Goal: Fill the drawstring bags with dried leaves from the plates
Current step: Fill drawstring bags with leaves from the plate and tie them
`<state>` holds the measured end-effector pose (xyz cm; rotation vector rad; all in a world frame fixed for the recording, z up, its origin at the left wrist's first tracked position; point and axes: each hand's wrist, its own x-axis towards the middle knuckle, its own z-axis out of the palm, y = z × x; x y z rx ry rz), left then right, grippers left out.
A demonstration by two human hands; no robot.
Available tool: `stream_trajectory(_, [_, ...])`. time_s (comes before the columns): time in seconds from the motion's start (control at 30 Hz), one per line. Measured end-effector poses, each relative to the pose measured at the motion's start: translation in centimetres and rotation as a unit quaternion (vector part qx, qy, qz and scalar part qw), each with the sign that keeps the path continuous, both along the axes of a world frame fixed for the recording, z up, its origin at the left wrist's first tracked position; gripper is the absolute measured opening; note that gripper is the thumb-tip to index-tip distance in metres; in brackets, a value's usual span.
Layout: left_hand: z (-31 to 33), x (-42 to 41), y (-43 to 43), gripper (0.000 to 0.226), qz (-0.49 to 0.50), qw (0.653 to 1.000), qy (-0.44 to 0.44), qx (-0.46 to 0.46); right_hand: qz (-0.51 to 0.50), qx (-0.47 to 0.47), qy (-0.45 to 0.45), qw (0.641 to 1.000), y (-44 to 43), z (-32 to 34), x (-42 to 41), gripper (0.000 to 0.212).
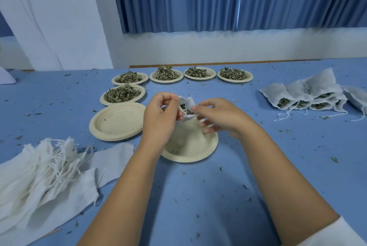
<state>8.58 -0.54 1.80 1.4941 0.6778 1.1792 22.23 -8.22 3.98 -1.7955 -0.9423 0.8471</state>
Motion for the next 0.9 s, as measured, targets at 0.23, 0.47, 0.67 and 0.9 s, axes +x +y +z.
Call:
stream_trajectory(0.23, [-0.8,5.6,-1.4,0.017,-0.016,0.995,0.066,0.077,-0.070,0.080,0.121,0.987,-0.8,0.1,2.9,0.026])
stream_trajectory(0.47, [-1.4,15.4,-2.1,0.010,-0.014,0.945,0.228,0.232,-0.253,0.215,0.243,0.911,-0.7,-1.4,8.7,0.025])
stream_trajectory(0.67, [-2.5,21.7,-2.6,0.018,-0.090,0.917,0.311,0.235,-0.363,0.288,0.356,0.812,-0.3,-4.3,13.3,0.031])
stream_trajectory(0.9, [-4.1,25.4,-2.4,0.027,-0.145,0.887,0.365,0.243,-0.400,0.233,0.411,0.786,-0.1,-6.0,17.2,0.029])
